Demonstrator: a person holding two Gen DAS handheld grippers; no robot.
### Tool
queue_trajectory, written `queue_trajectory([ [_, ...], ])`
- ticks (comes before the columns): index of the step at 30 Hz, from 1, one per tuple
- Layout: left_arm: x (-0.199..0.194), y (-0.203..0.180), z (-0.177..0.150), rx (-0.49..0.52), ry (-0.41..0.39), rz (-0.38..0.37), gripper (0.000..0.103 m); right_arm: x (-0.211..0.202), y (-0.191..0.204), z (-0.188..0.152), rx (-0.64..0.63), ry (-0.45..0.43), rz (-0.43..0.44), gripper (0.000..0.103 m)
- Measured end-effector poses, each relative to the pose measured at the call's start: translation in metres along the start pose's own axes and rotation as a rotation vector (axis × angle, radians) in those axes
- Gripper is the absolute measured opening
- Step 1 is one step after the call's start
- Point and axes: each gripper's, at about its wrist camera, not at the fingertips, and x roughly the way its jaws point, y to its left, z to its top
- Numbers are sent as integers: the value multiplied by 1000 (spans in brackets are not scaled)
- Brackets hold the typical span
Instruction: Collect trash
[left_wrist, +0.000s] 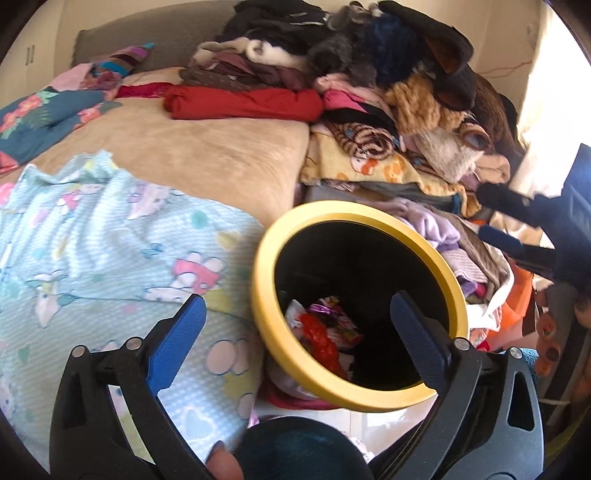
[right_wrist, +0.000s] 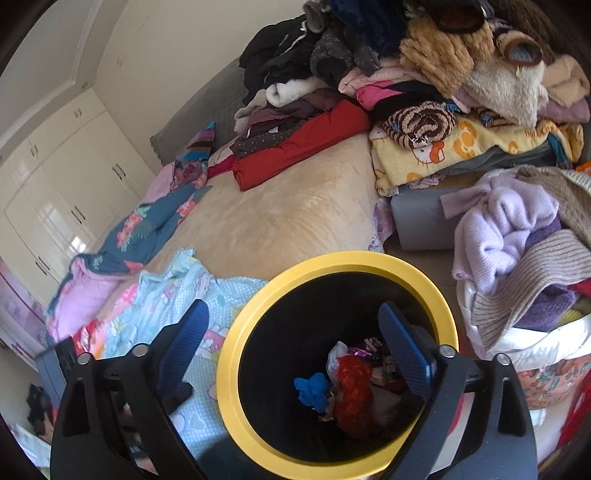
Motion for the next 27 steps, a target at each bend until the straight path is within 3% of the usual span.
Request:
queue_trajectory([
  [7,-29,20,-4,-35,-70,83,92,-7,35,-22,-105,-45,-26,96],
  [12,-51,36,-9,-63,-118,161,92,-16,59,-48,-146,-133,-70,97],
  [17,-83,49,-20,-58,-201,248,92,-21,82,-69,-213,-208,-69,97],
  [27,-132,69,-45,-74,-316,333,92,-49,118,-102,-366,-395,-24,97],
])
